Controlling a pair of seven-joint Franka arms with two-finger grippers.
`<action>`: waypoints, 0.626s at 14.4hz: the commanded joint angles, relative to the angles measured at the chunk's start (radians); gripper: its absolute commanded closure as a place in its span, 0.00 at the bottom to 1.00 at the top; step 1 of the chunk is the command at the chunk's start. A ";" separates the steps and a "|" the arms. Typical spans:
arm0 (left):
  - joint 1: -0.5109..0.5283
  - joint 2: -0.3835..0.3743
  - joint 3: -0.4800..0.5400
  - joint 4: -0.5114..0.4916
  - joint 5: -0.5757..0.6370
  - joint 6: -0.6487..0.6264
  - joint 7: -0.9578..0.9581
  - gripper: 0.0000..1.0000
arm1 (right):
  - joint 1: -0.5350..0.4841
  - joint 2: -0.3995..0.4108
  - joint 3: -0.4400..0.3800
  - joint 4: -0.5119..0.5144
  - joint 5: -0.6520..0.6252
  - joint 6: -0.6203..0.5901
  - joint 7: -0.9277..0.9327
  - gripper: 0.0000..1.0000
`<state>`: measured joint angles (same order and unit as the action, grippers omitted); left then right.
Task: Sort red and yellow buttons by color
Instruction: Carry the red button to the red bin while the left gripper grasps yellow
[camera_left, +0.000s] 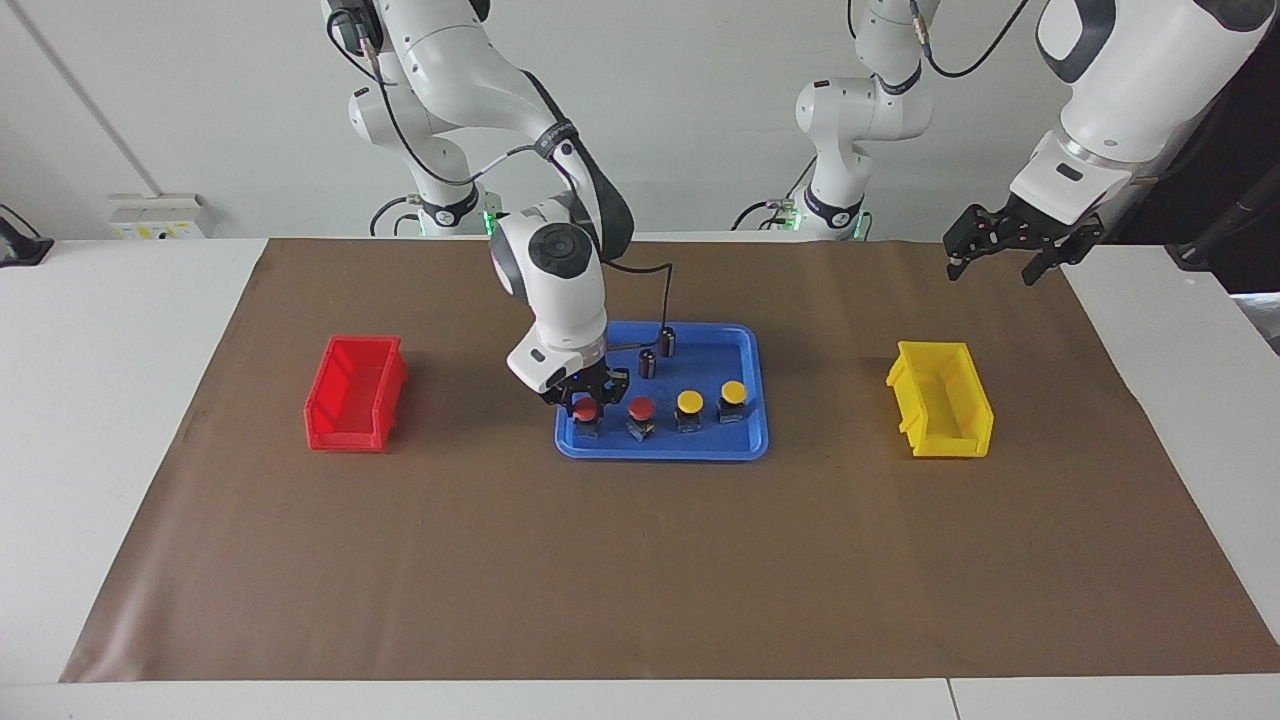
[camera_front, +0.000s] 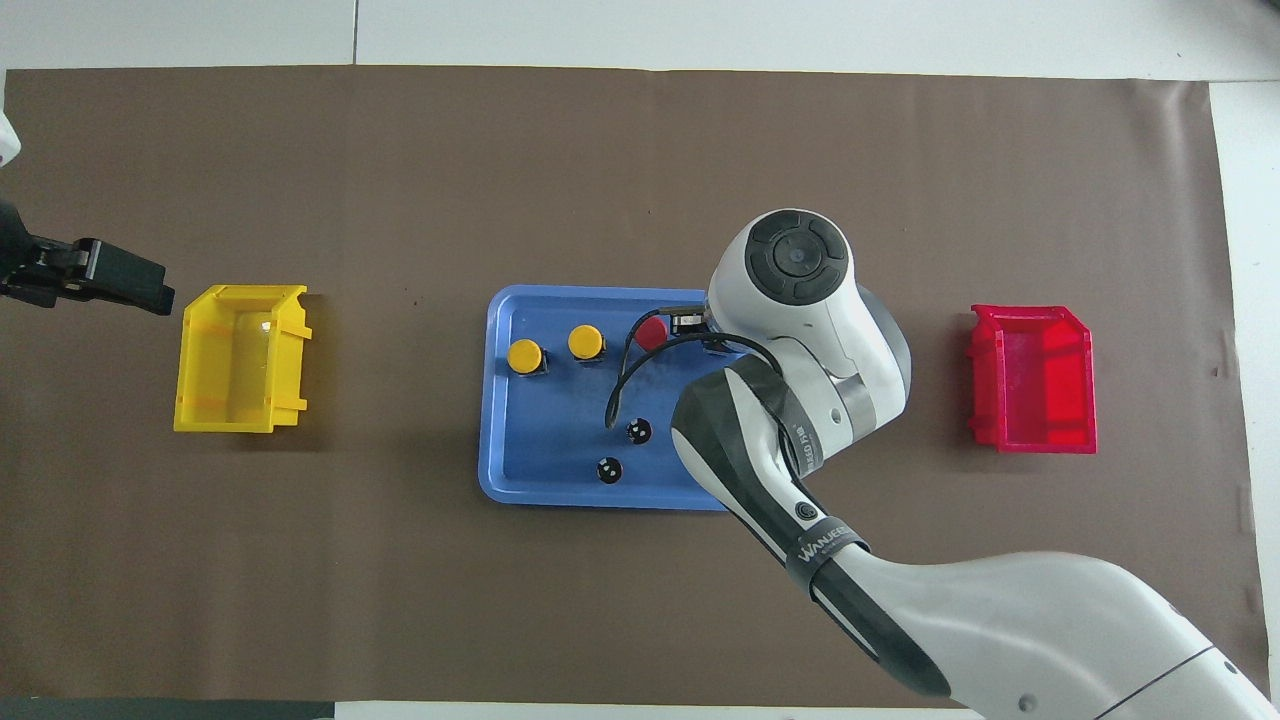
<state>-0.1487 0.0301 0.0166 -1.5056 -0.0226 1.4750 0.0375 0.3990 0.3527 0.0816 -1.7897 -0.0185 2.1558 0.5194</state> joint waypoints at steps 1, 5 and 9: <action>-0.055 -0.076 -0.013 -0.141 -0.011 0.136 -0.019 0.00 | -0.040 -0.011 0.003 0.204 0.012 -0.217 -0.034 0.81; -0.293 -0.057 -0.014 -0.378 -0.011 0.456 -0.368 0.03 | -0.283 -0.154 0.000 0.213 0.072 -0.457 -0.416 0.80; -0.405 0.046 -0.015 -0.441 -0.011 0.631 -0.547 0.23 | -0.495 -0.282 -0.003 0.006 0.069 -0.449 -0.671 0.80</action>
<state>-0.5254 0.0515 -0.0169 -1.9094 -0.0247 2.0203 -0.4562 -0.0326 0.1320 0.0639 -1.6412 0.0355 1.6554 -0.0718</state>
